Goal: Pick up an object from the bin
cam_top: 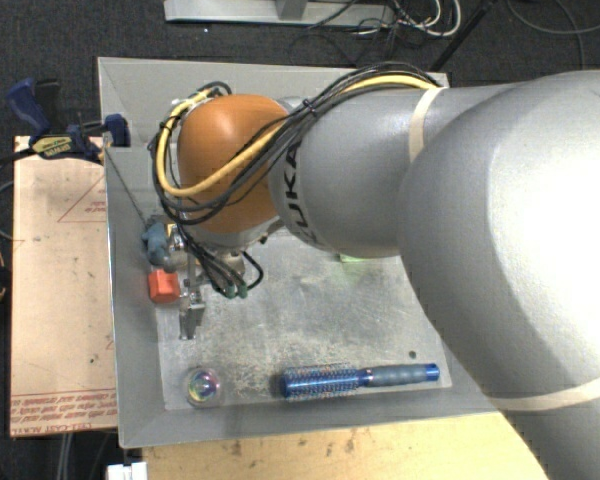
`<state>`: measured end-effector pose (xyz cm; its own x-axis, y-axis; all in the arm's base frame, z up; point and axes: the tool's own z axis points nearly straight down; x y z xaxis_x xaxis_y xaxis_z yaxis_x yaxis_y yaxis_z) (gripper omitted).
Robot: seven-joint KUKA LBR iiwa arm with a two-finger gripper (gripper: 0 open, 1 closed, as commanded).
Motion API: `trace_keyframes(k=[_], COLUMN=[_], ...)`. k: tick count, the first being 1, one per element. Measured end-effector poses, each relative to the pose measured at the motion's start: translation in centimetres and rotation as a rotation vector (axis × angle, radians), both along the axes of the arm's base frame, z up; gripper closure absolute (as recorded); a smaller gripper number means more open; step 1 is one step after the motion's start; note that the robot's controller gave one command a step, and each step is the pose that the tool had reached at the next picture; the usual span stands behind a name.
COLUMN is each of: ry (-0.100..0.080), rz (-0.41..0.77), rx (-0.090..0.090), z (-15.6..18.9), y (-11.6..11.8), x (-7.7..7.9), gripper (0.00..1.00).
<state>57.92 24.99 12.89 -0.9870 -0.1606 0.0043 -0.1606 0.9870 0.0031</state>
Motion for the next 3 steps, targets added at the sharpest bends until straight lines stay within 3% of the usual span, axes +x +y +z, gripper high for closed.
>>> trace_keyframes(k=[1,2,3], ry=[-0.026,-0.009,-0.020], rz=[0.247,0.401,0.491], rx=[0.004,0.000,-0.003], z=[-2.8,-4.1,-5.3], y=[-0.2,-1.6,0.2], x=[2.1,3.5,-1.9], gripper=[0.00,0.00,0.00])
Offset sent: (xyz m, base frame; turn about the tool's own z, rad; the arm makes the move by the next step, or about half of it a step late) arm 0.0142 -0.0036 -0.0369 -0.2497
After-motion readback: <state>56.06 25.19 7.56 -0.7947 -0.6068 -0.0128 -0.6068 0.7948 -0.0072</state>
